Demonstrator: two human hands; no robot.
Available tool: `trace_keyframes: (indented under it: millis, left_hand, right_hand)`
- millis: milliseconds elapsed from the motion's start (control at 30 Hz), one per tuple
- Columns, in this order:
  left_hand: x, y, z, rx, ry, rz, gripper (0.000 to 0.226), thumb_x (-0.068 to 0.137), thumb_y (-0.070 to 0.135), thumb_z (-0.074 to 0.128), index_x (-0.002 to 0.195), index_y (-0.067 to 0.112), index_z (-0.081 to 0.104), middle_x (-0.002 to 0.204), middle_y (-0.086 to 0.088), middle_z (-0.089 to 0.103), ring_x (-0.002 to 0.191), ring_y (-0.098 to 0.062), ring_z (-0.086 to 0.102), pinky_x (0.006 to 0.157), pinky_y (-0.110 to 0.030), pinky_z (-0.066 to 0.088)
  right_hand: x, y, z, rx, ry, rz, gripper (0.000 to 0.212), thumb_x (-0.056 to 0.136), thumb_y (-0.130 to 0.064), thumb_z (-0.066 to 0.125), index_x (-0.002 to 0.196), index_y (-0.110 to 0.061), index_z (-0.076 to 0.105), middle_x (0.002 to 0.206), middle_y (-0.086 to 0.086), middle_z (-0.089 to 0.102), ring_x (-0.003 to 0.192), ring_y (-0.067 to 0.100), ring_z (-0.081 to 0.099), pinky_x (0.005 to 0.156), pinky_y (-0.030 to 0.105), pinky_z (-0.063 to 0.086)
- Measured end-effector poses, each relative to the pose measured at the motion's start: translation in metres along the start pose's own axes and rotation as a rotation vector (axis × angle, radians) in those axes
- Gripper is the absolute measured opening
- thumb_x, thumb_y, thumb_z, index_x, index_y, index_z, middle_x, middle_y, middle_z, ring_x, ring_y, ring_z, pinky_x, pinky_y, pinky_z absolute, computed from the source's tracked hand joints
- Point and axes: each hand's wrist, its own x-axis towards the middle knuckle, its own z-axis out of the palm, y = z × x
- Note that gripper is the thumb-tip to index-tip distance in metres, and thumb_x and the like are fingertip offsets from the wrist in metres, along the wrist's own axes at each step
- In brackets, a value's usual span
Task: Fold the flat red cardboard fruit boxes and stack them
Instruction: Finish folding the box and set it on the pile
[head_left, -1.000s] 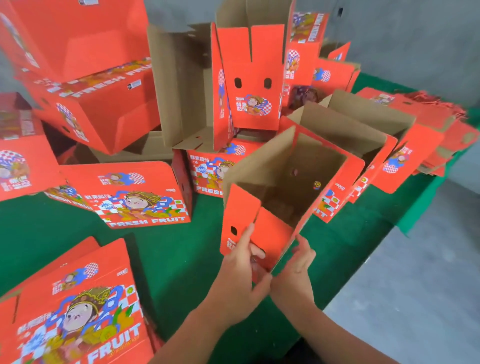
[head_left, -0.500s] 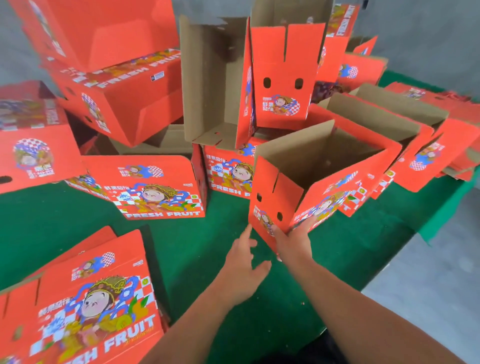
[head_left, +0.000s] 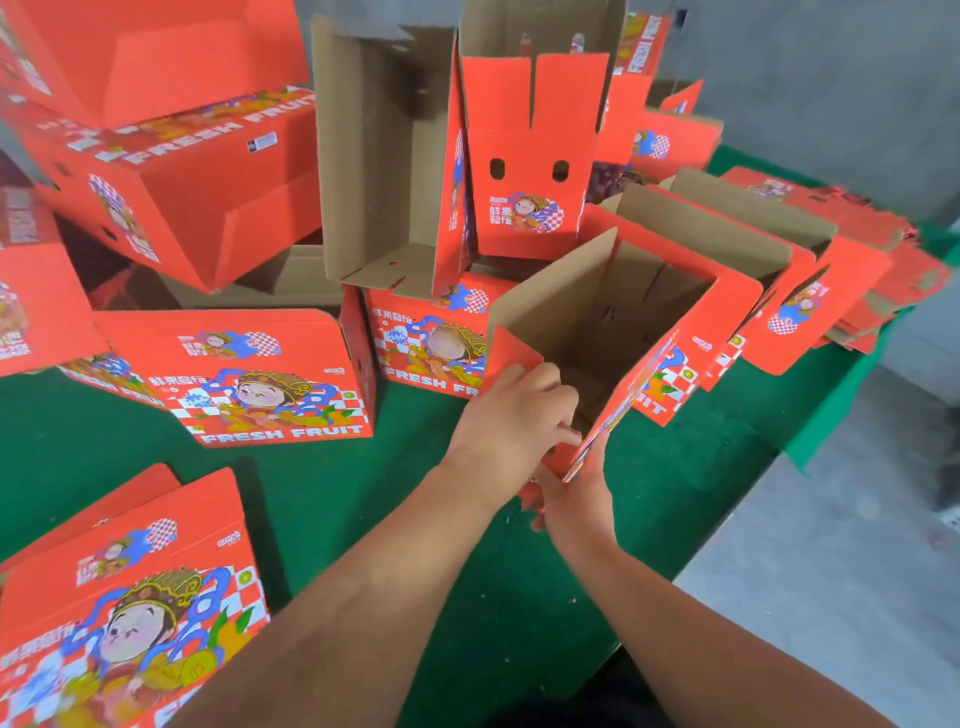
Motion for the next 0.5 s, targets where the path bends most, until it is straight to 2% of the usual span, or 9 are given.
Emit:
trace_keyframes:
  millis: [133,167,233,267,300,367,433,500]
  left_hand:
    - [-0.014,0.002,-0.001,-0.037,0.142,0.047,0.027,0.098,0.037,0.065,0.094,0.010,0.064,0.110,-0.001,0.055,0.106,-0.025,0.045,0.074,-0.043,0.046]
    - [-0.015,0.004,-0.002,-0.030,0.174,0.073,0.025,0.098,0.034,0.064,0.094,0.009,0.064,0.110,-0.004,0.056,0.104,-0.026,0.046,0.074,-0.044,0.046]
    - [-0.016,0.008,-0.004,-0.017,0.201,0.097,0.021,0.097,0.028,0.064,0.093,0.007,0.065,0.109,-0.006,0.058,0.103,-0.028,0.046,0.074,-0.045,0.045]
    - [-0.017,0.009,-0.004,-0.040,0.202,0.086,0.019,0.096,0.026,0.065,0.094,0.007,0.065,0.110,-0.006,0.057,0.104,-0.028,0.046,0.074,-0.045,0.046]
    - [-0.017,0.009,-0.004,-0.088,0.206,0.062,0.017,0.095,0.025,0.066,0.095,0.008,0.065,0.110,-0.005,0.057,0.106,-0.027,0.045,0.076,-0.044,0.045]
    - [-0.014,0.006,-0.005,-0.179,0.231,0.000,0.014,0.094,0.023,0.068,0.099,0.011,0.066,0.112,-0.003,0.055,0.111,-0.025,0.043,0.081,-0.039,0.044]
    - [-0.011,0.000,-0.003,-0.143,0.183,-0.040,0.011,0.094,0.024,0.068,0.100,0.016,0.065,0.113,0.000,0.053,0.112,-0.024,0.042,0.080,-0.037,0.042]
    - [-0.010,-0.002,0.003,0.046,0.062,-0.030,0.018,0.090,0.025,0.073,0.102,0.020,0.060,0.115,0.003,0.048,0.113,-0.023,0.042,0.071,-0.036,0.042]
  right_hand:
    - [0.002,-0.011,0.000,0.089,0.030,-0.015,0.075,0.091,-0.017,0.064,0.148,-0.042,0.022,0.077,0.004,0.076,0.058,0.030,0.072,0.056,0.047,0.063]
    - [0.000,-0.014,0.000,0.106,0.039,-0.016,0.073,0.090,-0.017,0.062,0.143,-0.049,0.023,0.077,0.004,0.076,0.058,0.030,0.073,0.056,0.045,0.063]
    - [-0.003,-0.017,-0.003,0.096,0.047,-0.037,0.070,0.089,-0.017,0.058,0.129,-0.064,0.024,0.075,0.001,0.076,0.058,0.028,0.073,0.050,0.032,0.059]
    - [-0.003,-0.019,-0.005,0.090,0.044,-0.050,0.069,0.090,-0.017,0.058,0.128,-0.063,0.024,0.074,0.001,0.076,0.057,0.027,0.073,0.048,0.028,0.057]
    - [0.000,-0.022,-0.007,0.093,0.043,-0.057,0.066,0.091,-0.016,0.059,0.132,-0.055,0.025,0.075,0.002,0.076,0.057,0.027,0.073,0.048,0.028,0.057]
    - [0.008,-0.025,-0.008,0.065,0.028,-0.058,0.066,0.093,-0.015,0.061,0.144,-0.035,0.026,0.080,0.006,0.076,0.057,0.028,0.074,0.051,0.035,0.061]
    - [0.011,-0.022,-0.006,-0.038,0.015,-0.038,0.075,0.094,-0.018,0.062,0.153,-0.032,0.018,0.080,0.006,0.076,0.057,0.025,0.073,0.057,0.041,0.063]
    - [0.009,-0.012,-0.005,-0.131,0.021,-0.012,0.086,0.094,-0.022,0.061,0.157,-0.038,0.005,0.072,0.001,0.075,0.054,0.018,0.071,0.054,0.036,0.059]
